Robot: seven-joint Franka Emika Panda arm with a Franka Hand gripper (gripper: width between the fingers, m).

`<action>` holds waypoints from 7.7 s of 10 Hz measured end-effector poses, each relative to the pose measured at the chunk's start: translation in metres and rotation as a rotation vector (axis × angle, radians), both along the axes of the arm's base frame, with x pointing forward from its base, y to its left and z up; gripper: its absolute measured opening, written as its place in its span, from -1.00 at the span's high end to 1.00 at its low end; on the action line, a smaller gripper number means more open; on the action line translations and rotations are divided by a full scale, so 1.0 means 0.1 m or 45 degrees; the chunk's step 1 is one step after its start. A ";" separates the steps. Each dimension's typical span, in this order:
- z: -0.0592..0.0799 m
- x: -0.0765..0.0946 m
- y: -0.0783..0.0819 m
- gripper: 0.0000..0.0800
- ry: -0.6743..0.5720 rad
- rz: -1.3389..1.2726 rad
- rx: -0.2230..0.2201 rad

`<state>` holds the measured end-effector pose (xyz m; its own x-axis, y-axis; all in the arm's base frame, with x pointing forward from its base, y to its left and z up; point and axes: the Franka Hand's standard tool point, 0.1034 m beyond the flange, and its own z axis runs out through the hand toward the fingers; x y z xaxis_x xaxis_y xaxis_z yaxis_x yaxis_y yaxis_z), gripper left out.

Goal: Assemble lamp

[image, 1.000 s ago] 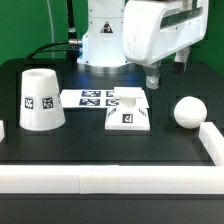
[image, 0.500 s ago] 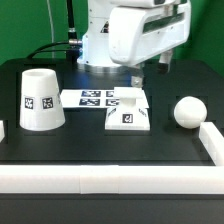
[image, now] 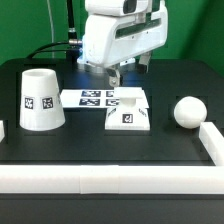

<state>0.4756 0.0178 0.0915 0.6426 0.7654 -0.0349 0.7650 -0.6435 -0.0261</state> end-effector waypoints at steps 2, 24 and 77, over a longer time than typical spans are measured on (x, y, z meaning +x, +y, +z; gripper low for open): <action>0.00 0.00 0.01 -0.75 -0.001 -0.196 -0.004; -0.42 -0.24 -0.04 -0.33 0.067 -1.165 -0.020; -0.26 0.30 1.03 -0.75 0.701 -1.181 -0.254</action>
Offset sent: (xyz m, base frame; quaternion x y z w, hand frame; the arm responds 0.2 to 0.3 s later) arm -0.0013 -0.0143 -0.0030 -0.0345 -0.0097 0.2640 0.9638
